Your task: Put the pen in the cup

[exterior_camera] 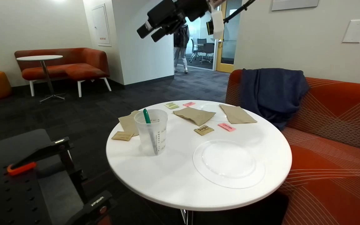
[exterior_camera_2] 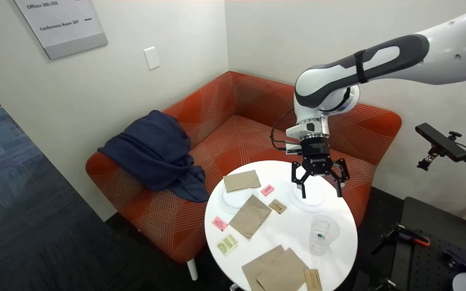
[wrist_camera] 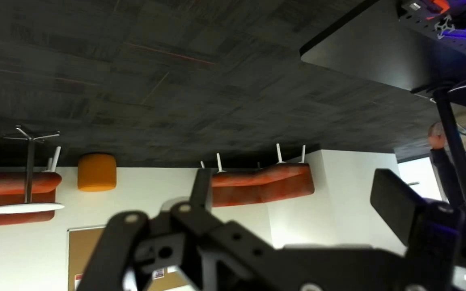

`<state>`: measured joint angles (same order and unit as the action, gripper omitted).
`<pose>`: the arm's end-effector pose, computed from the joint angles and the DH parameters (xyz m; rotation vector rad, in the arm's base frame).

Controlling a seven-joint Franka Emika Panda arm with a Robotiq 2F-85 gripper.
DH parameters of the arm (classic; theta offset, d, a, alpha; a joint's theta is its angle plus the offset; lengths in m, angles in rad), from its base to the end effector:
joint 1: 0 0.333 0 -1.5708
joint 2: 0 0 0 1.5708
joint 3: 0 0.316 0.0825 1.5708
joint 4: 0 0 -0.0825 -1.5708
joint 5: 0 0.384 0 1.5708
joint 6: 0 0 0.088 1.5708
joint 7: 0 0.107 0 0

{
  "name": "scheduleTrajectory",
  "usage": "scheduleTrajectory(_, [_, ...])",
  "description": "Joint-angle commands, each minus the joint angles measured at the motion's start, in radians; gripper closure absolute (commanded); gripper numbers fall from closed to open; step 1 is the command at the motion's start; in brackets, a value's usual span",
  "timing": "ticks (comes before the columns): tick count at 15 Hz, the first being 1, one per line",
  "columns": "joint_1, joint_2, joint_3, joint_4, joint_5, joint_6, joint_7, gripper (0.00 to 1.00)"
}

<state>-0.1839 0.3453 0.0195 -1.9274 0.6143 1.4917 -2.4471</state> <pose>0.5352 -0.0228 0.2959 -1.1250 -1.9048 -0.4641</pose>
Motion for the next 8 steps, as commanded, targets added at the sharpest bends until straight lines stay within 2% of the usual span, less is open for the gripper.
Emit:
scheduleTrajectory(1, [0.030, -0.069, -0.013, -0.020, -0.029, -0.013, 0.042, 0.00])
scheduleTrajectory(8, [0.030, -0.029, -0.012, 0.002, -0.015, -0.004, 0.020, 0.00])
